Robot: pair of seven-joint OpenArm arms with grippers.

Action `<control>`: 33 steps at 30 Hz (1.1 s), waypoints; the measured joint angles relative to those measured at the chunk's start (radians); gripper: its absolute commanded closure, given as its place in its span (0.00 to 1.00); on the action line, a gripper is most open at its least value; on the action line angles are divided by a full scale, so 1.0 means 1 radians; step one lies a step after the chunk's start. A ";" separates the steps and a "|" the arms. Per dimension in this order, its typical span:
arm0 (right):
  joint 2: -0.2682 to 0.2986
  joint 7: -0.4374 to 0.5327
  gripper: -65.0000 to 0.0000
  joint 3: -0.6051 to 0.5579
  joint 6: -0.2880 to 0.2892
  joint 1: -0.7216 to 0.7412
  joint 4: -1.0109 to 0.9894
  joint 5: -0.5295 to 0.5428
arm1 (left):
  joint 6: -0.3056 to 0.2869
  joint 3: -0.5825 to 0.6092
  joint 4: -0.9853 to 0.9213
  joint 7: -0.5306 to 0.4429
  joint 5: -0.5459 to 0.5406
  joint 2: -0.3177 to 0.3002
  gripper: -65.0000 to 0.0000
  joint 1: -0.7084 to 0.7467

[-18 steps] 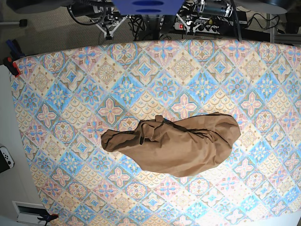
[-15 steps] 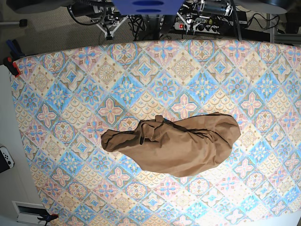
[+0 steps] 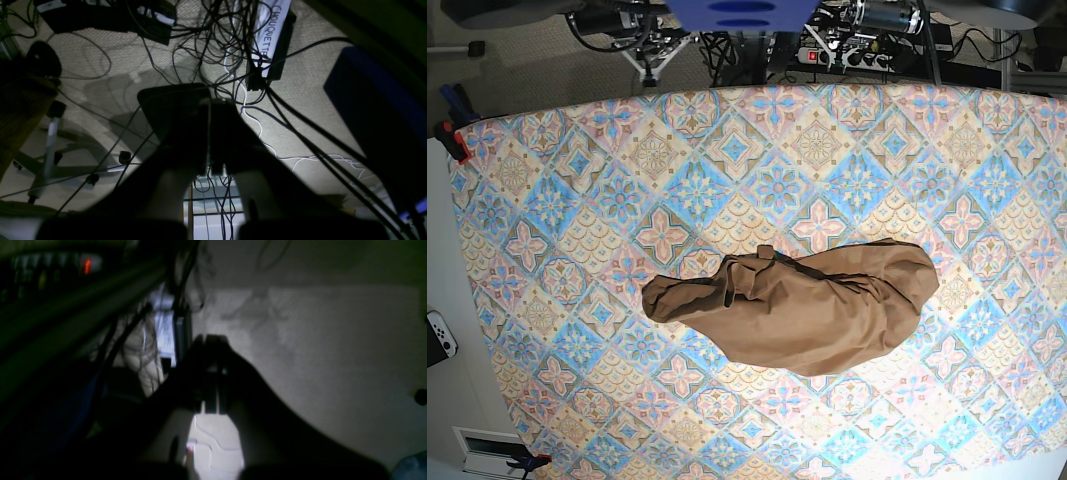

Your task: Layout the t-shirt on the table in an organized manner, then fold the t-shirt properly

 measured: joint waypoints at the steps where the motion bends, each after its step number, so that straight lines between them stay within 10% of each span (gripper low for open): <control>1: 0.010 0.033 1.00 0.027 0.002 -0.011 0.003 0.000 | 0.000 0.000 0.000 -0.031 0.000 -0.002 1.00 0.006; 19: 0.034 0.346 1.00 0.152 0.005 -0.149 0.013 -0.003 | 0.000 -0.002 0.002 -0.696 -0.004 -0.039 1.00 0.188; 27: 0.033 0.671 1.00 0.187 0.005 -0.242 0.002 -0.007 | 0.000 -0.002 -0.001 -1.044 -0.003 -0.039 1.00 0.296; 33: 0.033 0.861 1.00 0.187 0.005 -0.293 0.003 -0.008 | 0.000 -0.002 0.003 -1.052 -0.004 -0.050 1.00 0.295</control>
